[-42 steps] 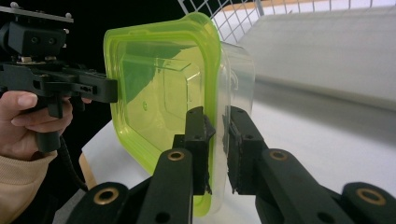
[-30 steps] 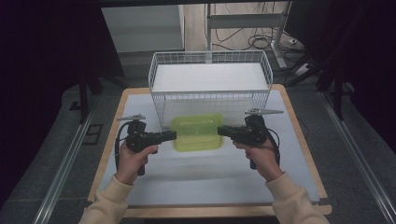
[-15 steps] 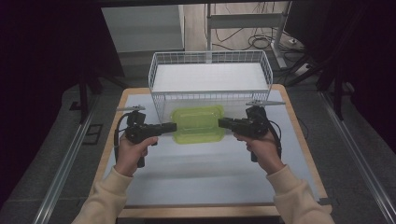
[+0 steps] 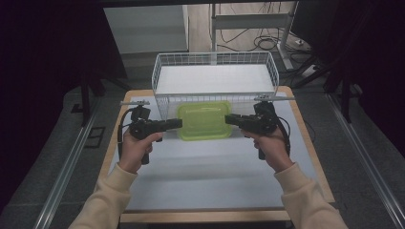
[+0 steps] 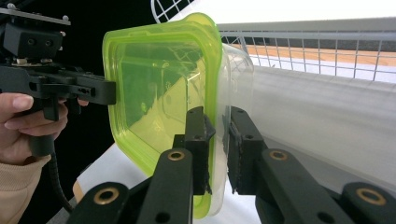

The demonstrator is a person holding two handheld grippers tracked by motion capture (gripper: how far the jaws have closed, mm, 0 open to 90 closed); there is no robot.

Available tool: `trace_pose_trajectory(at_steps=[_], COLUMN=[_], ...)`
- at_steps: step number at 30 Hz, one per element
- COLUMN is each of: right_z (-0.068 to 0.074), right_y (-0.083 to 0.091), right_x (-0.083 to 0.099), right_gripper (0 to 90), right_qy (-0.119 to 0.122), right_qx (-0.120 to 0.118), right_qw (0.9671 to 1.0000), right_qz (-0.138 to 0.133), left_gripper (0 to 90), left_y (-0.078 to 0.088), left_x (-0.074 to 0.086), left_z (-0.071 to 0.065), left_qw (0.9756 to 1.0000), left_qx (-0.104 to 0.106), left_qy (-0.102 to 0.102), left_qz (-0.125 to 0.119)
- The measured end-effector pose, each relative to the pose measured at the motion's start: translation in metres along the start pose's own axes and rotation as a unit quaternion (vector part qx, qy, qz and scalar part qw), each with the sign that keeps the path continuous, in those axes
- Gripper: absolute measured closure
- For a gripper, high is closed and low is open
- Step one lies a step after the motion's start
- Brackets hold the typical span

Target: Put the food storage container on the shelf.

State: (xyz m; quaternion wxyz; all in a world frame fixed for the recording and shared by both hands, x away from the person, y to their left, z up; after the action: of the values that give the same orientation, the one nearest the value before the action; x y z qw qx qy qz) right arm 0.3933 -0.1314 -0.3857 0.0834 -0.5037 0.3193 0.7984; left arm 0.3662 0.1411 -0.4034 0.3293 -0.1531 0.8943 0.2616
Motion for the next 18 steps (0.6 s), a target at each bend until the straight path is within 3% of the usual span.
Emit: trace_pose_trajectory(at_steps=[18], right_z=[-0.009], right_y=[0.006], right_x=[-0.024], right_gripper=[79.8], right_qy=[-0.001], right_qx=[0.004], right_qw=[0.9999], right_qz=[-0.016], left_gripper=[80.2], left_y=[-0.002], left_x=[-0.031], left_z=[-0.013], left_qw=[0.9998], left_qx=[-0.01], left_qy=[-0.019], left_qz=[0.002])
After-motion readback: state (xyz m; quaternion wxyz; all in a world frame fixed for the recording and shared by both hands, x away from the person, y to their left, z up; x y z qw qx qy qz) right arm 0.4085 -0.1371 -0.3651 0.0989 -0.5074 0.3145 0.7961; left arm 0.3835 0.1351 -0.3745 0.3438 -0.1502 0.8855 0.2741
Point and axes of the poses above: each handheld gripper's, and its own axes: y roughly backward along the jaws, x roughly out of its underside, z roughly to its left, the point moved 5 cm from there along -y, roughly forward along the jaws, and after that the axes turned 7 degrees about y, right-handed, at the moved point
